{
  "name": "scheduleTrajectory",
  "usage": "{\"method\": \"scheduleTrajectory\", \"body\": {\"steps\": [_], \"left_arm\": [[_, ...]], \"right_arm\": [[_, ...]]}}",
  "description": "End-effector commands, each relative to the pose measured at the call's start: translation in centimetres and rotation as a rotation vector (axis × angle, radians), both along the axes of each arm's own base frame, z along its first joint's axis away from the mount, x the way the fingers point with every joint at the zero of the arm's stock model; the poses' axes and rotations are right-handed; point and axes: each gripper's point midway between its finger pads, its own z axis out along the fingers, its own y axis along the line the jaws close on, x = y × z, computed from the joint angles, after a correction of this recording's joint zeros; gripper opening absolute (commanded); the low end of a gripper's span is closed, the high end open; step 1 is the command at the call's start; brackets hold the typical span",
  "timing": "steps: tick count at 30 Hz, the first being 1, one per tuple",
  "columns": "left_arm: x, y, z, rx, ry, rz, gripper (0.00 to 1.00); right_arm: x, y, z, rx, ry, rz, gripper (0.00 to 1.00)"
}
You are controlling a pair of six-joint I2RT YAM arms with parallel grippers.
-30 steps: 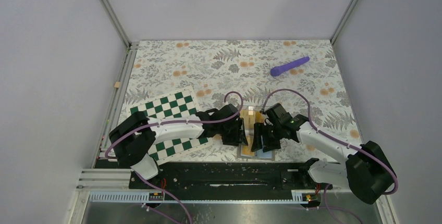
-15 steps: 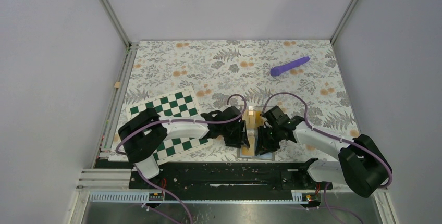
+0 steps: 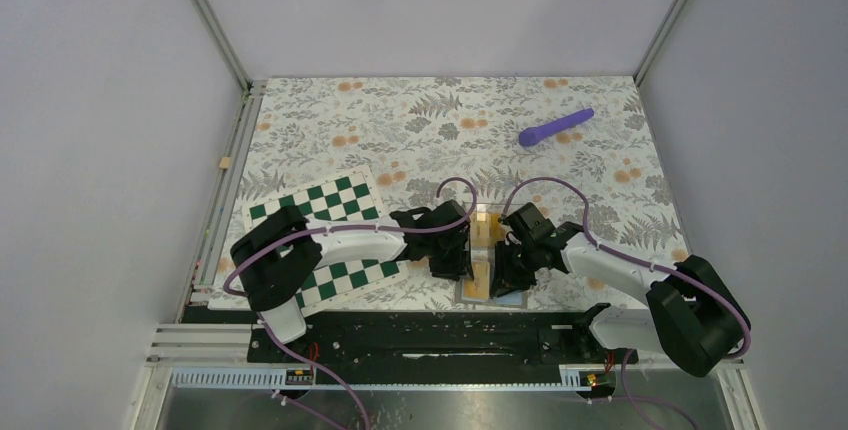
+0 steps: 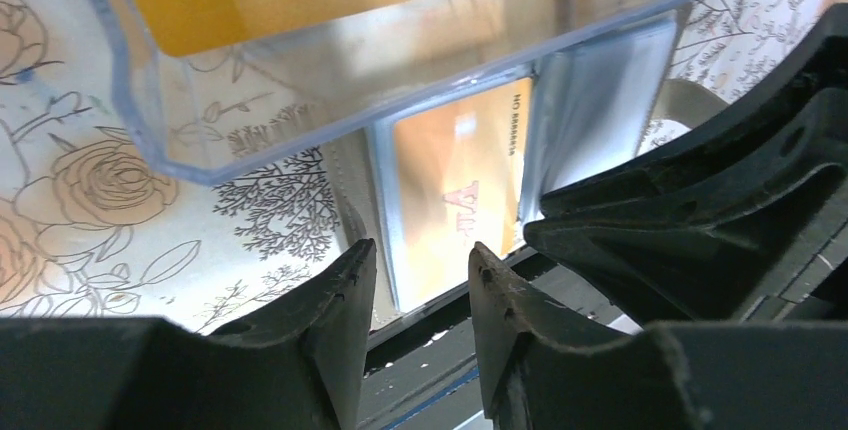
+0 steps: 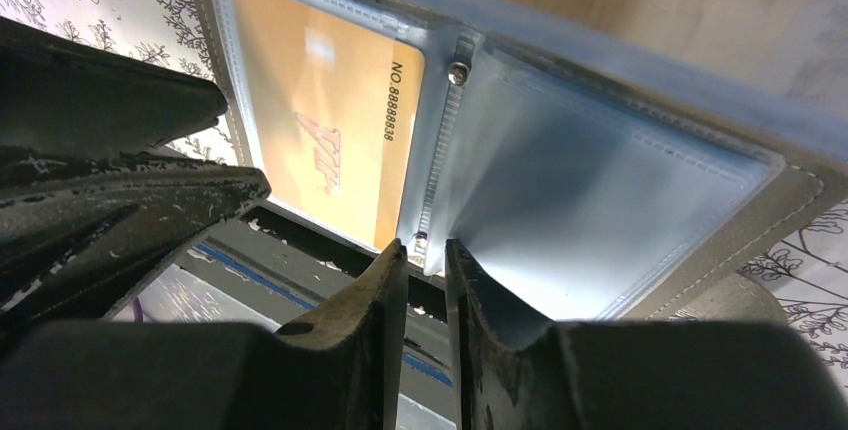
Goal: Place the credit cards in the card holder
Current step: Insert the credit card into the card holder, then turn over the card slot in the card holder.
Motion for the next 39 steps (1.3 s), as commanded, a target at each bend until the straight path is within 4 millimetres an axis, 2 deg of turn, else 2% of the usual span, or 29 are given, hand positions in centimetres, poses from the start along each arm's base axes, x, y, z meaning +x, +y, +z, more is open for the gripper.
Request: {"method": "scheduleTrajectory", "body": {"steps": [1,6,13,17,25,31,34,39], "left_arm": [[0.8,0.2,0.1,0.06,-0.045,0.001,0.4],[0.4,-0.9,0.5,0.032,-0.045,-0.024,0.32],[0.7,-1.7,2.6,-0.011,-0.094,-0.037,0.12],[0.9,-1.9,3.5,-0.009,-0.123,-0.049,0.09],[0.8,-2.4,4.5,0.006,-0.163,-0.074,0.08],[0.8,-2.9,5.1,-0.009,-0.177,-0.092,0.11],[0.8,-3.0,5.3,-0.014,-0.177,-0.089,0.15],[0.9,-3.1,5.6,-0.022,-0.183,-0.092,0.2]], "right_arm": [[-0.2,0.1,-0.3,0.0,0.009,0.013,0.27],[-0.3,0.2,-0.3,0.006,0.015,0.016,0.26],[-0.3,0.4,-0.1,0.015,0.015,0.018,0.26],[-0.2,0.5,0.0,0.02,0.013,0.018,0.25],[-0.3,0.5,0.3,0.024,0.01,0.022,0.24],[0.0,0.5,1.2,0.032,-0.018,0.019,0.27],[0.2,0.3,2.0,0.034,-0.047,0.011,0.31],[0.6,0.2,3.5,0.043,-0.093,-0.011,0.46]]}}
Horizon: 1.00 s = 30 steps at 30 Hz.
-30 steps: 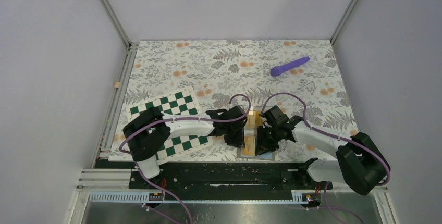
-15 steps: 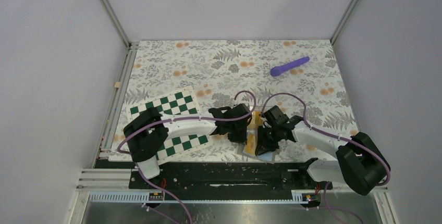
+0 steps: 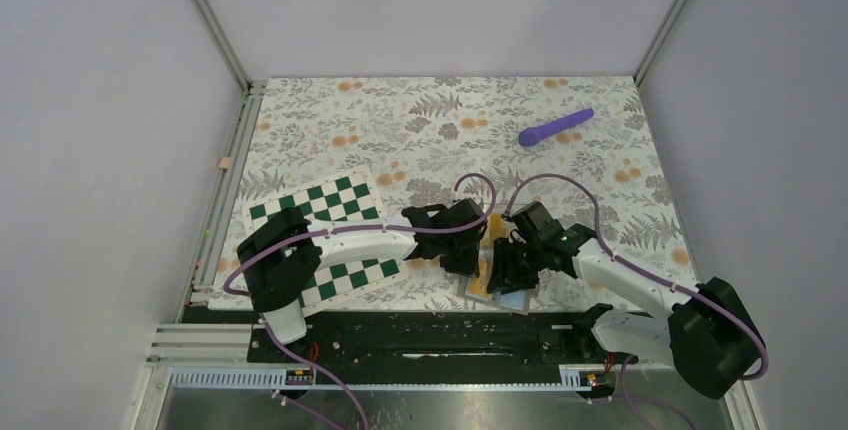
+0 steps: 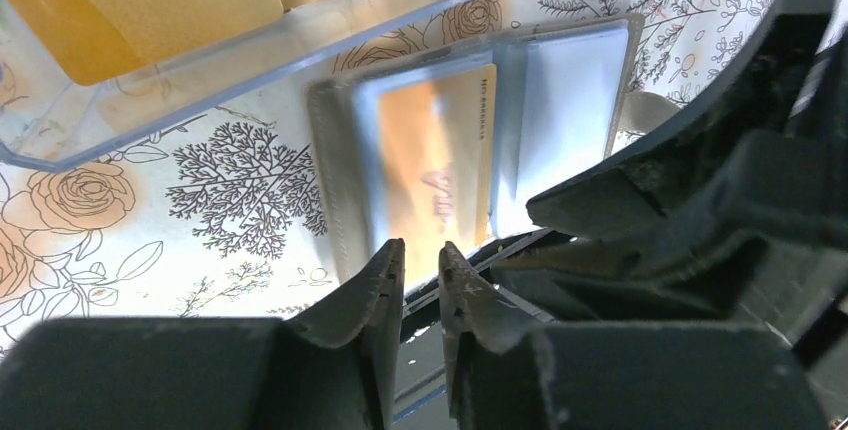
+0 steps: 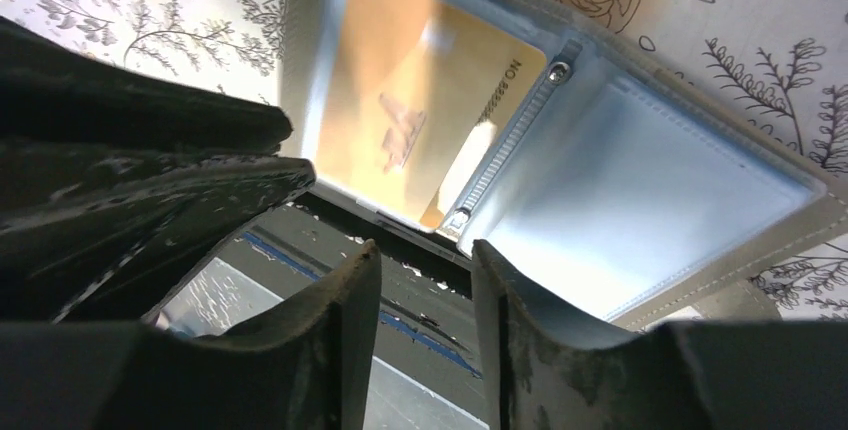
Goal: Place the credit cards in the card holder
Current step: Turn over the card slot in the card holder.
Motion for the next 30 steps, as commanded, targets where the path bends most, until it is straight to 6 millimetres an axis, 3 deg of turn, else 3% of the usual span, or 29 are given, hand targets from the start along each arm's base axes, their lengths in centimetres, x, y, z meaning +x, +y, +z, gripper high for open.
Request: {"method": "scheduleTrajectory", "body": {"steps": [1,9,14,24,26,30], "left_arm": [[0.8,-1.6,3.5,-0.088,-0.067,-0.014,0.22],[0.8,-1.8,3.3,-0.086,-0.061,-0.018,0.27],[1.0,-1.0,1.3,-0.01,-0.048,0.006,0.36],[0.6,-1.1,-2.2,0.051,0.005,-0.007,0.37],[0.5,-1.2,-2.2,0.048,0.006,-0.012,0.35],[0.6,-1.8,-0.9,0.004,-0.011,-0.025,0.18]], "right_arm": [[0.8,0.0,2.0,0.003,-0.061,-0.019,0.49],[0.5,-0.8,0.7,-0.034,-0.034,-0.038,0.52],[0.5,-1.1,-0.9,-0.073,-0.004,-0.037,0.33],[-0.1,-0.7,-2.8,-0.08,0.069,-0.012,0.2],[-0.1,-0.7,-2.9,-0.081,0.071,-0.011,0.19],[-0.1,-0.7,-2.8,-0.077,0.069,-0.011,0.18]]}}
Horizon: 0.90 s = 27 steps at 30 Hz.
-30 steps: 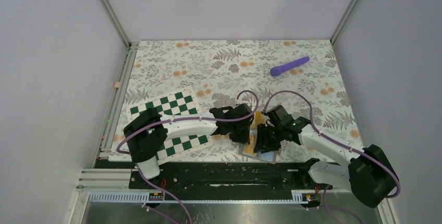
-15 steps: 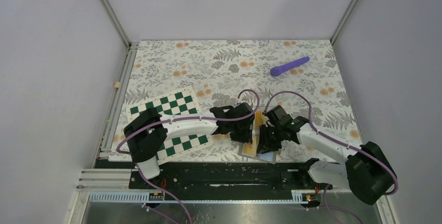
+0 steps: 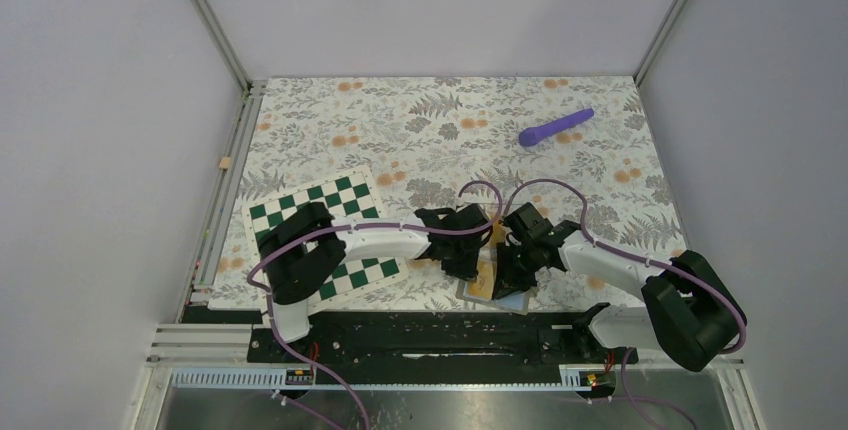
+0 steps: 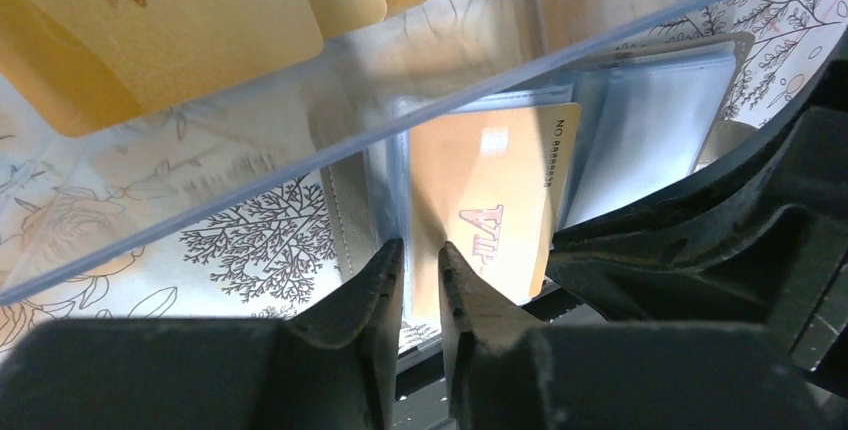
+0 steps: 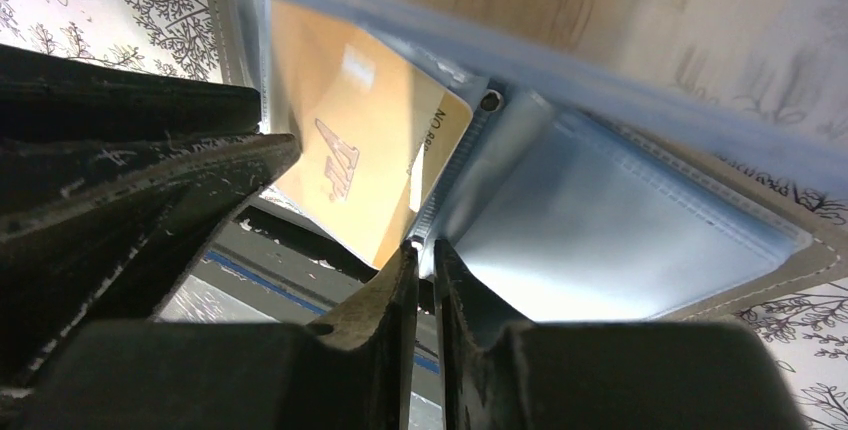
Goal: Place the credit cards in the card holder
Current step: Turn over the card slot in the card holder.
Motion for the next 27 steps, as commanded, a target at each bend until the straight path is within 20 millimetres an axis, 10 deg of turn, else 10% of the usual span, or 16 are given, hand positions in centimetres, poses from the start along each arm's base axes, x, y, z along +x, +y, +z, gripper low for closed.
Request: {"method": "scheduleTrajectory", "body": {"steps": [1,14,27], "left_arm": [[0.6,-2.1,2.8,-0.093,-0.045,-0.018,0.16],[0.0,-4.1,8.0,-0.325,-0.079,-0.039,0.13],[-1.2,-5.4,6.9,-0.389,0.0,-0.067,0.15]], "right_arm": [[0.1,-0.2,-0.5,-0.006,-0.009,0.008,0.18],[0.1,-0.3,-0.2,-0.012,-0.012,0.014,0.17],[0.7,-0.6,3.0,0.005,-0.092,-0.004,0.19]]}}
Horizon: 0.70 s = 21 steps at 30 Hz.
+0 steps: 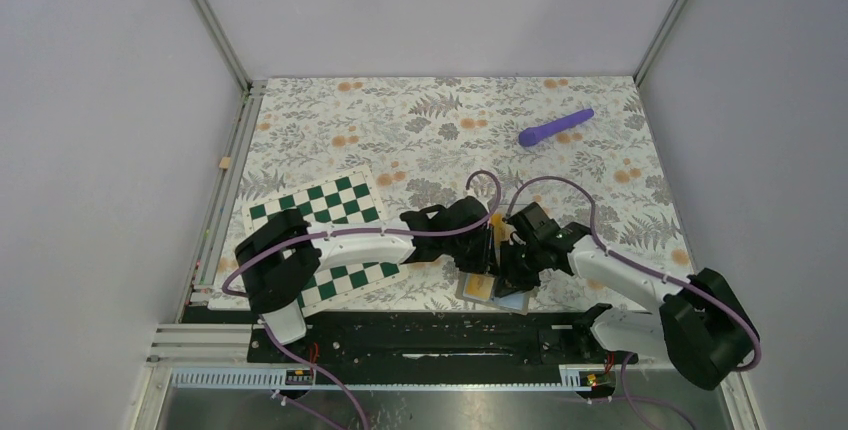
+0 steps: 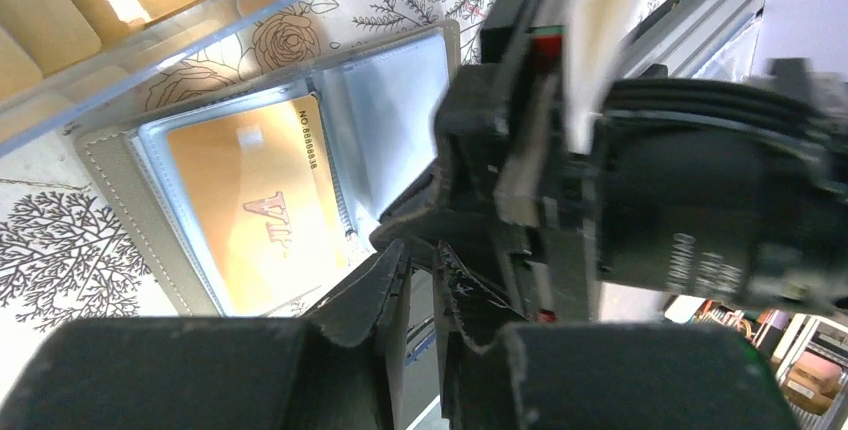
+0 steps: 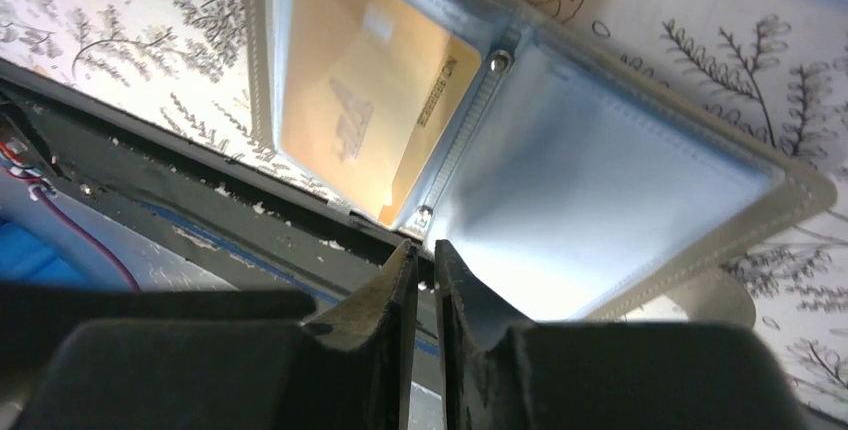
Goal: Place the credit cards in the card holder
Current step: Turn over the card slot in the card holder.
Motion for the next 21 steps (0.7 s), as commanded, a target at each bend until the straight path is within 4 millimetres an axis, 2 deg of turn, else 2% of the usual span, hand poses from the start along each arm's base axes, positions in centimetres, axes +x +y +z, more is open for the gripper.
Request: {"method": "scheduleTrajectory", "body": {"steps": [1,4,7,13,21], "left_arm": [[-0.2,-0.8,0.4,-0.046,0.007,-0.008,0.16],[0.8,0.6,-0.5,0.039,-0.018,0.047,0.27],[1.9,2.9,-1.8,0.159,-0.048,0.104,0.35],[2.6,4.4,-3.7,0.254,-0.042,0.117,0.38],[2.3,4.3,-5.4,0.29,-0.014,0.098,0.37]], "right_arm": [[0.8,-0.4,2.4,-0.003,-0.074,-0.005,0.19],[0.9,-0.6,2.8,-0.007,-0.092,-0.008,0.19],[0.8,-0.8,2.5,-0.021,-0.083,-0.004,0.19],[1.3,0.1,1.5,0.0,-0.07,-0.002,0.18],[2.1,1.8,1.2,0.06,-0.052,-0.002,0.17]]}}
